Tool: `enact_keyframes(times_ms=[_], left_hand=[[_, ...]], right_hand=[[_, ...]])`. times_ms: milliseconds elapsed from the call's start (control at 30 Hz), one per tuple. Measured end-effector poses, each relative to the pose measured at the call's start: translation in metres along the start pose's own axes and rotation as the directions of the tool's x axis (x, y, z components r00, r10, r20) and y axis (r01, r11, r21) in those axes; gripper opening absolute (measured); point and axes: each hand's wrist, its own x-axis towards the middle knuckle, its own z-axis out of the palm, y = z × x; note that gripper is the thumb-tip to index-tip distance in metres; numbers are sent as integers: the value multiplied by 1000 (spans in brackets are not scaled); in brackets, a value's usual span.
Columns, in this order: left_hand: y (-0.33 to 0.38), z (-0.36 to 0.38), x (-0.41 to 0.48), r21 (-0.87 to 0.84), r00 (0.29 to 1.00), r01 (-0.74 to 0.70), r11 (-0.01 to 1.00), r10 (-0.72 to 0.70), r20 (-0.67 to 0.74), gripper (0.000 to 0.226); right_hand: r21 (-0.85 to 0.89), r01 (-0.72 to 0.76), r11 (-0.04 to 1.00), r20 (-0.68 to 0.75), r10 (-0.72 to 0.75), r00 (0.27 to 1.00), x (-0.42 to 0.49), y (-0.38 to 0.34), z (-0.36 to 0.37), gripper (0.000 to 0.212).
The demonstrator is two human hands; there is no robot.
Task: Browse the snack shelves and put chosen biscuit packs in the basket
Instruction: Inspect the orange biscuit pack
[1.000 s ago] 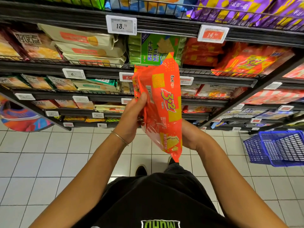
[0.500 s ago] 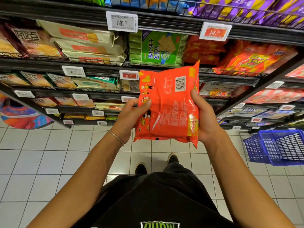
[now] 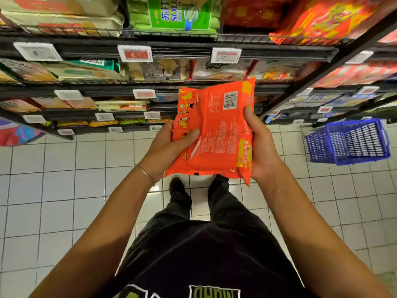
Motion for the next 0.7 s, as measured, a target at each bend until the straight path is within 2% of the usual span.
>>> enact_keyframes(times_ms=[67,133,200,300,367,433,467,567,633,700], left_hand=[[6,14,-3,-5,999,6,1000,-6,-35,56],[15,30,-6,-47,999,15,999,-17,-42,58],[25,46,-4,-71,1000,18,997,-19,-20,50],[41,89,3,-17,999,-16,1000,16,52,40],[47,131,9,161,992,-113,980,100,82,17],[51,177,15,405,965,-262,876,227,133,24],[51,202,18,474,957,-290,831,244,157,28],[51,288,14,474,967,-208,856,106,232,70],[40,345,9,428,934,-149,891,-15,356,76],[30,399,5,345,888,-28,938,-135,440,71]], right_hand=[[64,9,998,-19,-8,1000,-10,-5,-14,68],[95,52,994,-44,-48,998,-22,-14,-28,62],[124,132,984,-82,-122,989,-37,-23,-43,54],[145,220,965,-122,-203,971,-63,-44,-70,55],[153,268,951,-146,-246,958,-87,-63,-90,56],[147,319,936,-184,-291,939,-117,-82,-119,61],[148,339,929,-207,-306,929,-134,-90,-135,61],[113,414,903,-286,-369,884,-189,-106,-188,45],[-20,478,878,-354,-453,818,-223,-114,-220,41],[-281,505,816,-451,-577,681,-254,-123,-248,54]])
